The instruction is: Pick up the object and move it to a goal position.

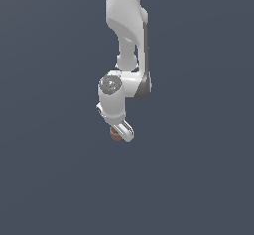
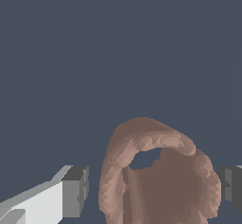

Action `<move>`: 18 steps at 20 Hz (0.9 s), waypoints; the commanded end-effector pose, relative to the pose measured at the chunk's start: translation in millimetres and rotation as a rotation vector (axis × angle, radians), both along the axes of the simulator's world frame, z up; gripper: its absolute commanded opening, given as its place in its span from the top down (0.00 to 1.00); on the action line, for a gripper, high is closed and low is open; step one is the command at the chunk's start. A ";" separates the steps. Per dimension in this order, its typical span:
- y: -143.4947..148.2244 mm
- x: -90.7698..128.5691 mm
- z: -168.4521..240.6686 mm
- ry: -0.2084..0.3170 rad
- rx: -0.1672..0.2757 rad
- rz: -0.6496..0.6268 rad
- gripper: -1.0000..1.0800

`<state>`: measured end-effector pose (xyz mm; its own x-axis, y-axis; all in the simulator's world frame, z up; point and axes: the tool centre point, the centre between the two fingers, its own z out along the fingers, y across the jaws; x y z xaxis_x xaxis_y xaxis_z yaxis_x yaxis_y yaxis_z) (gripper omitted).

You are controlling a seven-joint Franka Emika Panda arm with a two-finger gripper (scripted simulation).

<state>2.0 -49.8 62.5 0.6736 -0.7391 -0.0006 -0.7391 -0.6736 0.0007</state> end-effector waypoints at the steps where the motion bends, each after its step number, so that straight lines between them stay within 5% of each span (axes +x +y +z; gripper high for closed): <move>1: 0.0 0.1 -9.4 -0.001 0.000 -0.001 0.04; 5: 0.1 1.2 -13.6 -0.001 0.000 -0.001 0.04; 6: 0.1 1.2 -13.6 -0.001 0.000 -0.001 1.00; 18: 0.6 2.4 -12.2 -0.002 0.000 0.000 1.00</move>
<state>3.9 -49.0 50.0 0.6735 -0.7392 0.0004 -0.7392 -0.6735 -0.0011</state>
